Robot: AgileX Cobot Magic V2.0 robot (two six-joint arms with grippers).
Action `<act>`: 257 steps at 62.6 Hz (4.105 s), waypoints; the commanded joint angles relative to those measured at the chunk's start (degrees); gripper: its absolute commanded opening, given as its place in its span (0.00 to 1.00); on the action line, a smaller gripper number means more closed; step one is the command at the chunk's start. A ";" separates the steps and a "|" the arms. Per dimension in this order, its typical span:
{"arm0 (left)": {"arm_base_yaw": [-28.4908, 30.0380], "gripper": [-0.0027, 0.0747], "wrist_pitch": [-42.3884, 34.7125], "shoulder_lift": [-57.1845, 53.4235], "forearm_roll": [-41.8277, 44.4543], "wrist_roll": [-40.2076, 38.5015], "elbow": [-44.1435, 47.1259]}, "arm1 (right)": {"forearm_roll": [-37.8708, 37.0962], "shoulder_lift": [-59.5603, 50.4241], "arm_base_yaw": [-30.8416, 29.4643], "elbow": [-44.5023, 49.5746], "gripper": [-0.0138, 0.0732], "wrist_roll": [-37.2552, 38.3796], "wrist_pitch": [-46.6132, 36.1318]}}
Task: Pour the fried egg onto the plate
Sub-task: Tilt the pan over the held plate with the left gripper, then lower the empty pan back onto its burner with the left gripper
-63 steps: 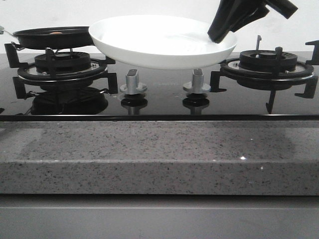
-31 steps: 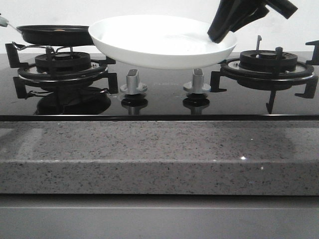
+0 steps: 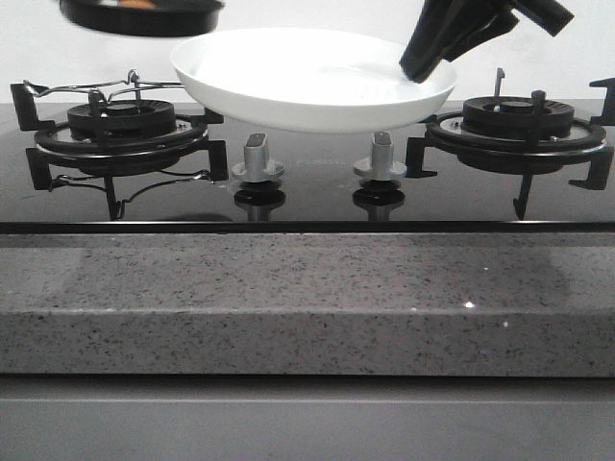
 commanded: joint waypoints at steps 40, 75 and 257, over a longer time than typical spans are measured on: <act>-25.70 0.01 -11.21 -16.78 21.75 7.88 -13.56 | 2.57 -2.83 -0.06 -1.45 0.04 -0.49 -1.91; -46.67 0.01 -18.16 -20.75 68.15 -6.12 -16.93 | 2.62 -2.83 -0.06 -1.45 0.04 -0.49 -1.91; 3.89 0.09 2.94 4.10 6.60 -5.42 -1.57 | 2.68 -2.83 -0.06 -1.45 0.04 -0.49 -1.91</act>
